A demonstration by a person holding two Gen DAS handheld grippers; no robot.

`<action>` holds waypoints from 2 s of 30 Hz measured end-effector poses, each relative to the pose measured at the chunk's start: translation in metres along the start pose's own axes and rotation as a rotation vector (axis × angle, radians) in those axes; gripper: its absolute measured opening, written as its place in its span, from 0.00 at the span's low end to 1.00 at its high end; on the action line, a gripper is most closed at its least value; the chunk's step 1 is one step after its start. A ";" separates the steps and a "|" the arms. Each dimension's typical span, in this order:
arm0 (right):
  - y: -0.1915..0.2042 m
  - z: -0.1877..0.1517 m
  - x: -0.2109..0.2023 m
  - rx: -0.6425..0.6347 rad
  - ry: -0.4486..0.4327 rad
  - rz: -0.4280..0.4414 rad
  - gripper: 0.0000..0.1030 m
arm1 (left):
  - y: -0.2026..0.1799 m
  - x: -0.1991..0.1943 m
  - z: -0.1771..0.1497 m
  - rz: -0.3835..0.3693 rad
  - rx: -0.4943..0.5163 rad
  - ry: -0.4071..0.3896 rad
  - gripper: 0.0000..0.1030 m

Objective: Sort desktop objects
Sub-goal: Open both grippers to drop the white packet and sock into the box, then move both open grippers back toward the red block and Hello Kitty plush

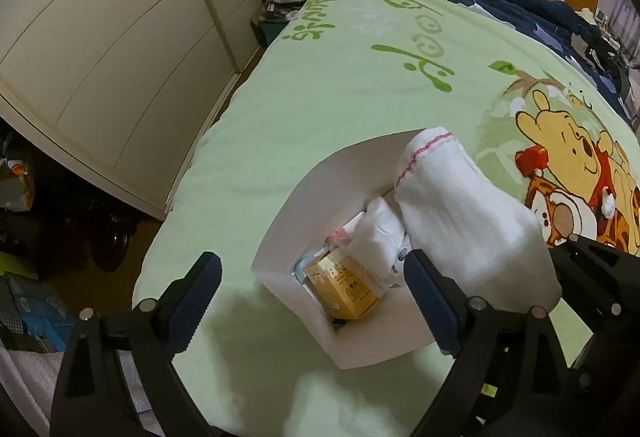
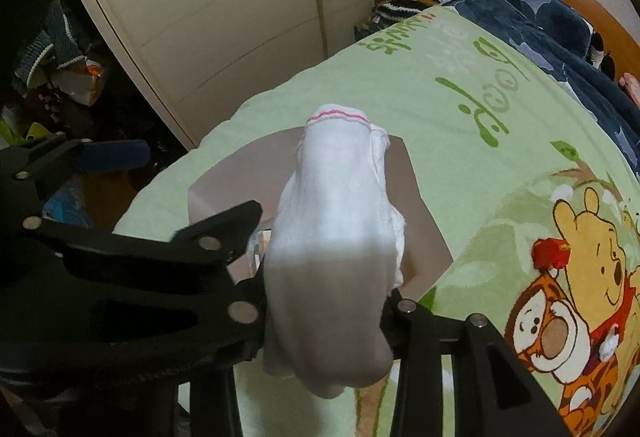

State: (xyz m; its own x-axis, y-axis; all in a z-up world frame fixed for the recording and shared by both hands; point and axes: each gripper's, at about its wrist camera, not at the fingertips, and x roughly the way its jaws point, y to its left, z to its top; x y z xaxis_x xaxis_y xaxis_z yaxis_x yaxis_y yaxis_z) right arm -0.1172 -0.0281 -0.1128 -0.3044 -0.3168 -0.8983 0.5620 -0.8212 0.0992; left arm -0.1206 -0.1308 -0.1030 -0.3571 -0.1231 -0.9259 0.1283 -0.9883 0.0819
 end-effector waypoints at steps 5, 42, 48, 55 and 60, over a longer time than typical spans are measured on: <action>-0.003 0.001 -0.001 0.040 0.012 0.002 0.39 | 0.007 -0.006 -0.003 0.002 -0.020 -0.009 0.91; -0.043 -0.025 -0.064 0.179 -0.189 0.030 0.93 | 0.004 -0.060 -0.007 -0.048 -0.070 -0.096 0.91; -0.118 -0.094 -0.093 0.378 -0.235 -0.016 1.00 | -0.057 -0.074 -0.006 -0.121 0.017 -0.116 0.91; -0.221 -0.202 -0.116 0.703 -0.058 -0.243 1.00 | -0.170 -0.074 -0.017 -0.235 0.190 -0.093 0.92; -0.286 -0.259 -0.144 0.814 -0.094 -0.388 1.00 | -0.251 -0.049 -0.035 -0.293 0.295 -0.038 0.96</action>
State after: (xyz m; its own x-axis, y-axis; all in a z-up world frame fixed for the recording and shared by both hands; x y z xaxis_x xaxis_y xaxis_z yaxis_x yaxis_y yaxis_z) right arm -0.0348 0.3750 -0.1224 -0.4408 0.0445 -0.8965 -0.3001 -0.9486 0.1004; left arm -0.1026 0.1263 -0.0909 -0.3742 0.1690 -0.9118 -0.2523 -0.9647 -0.0752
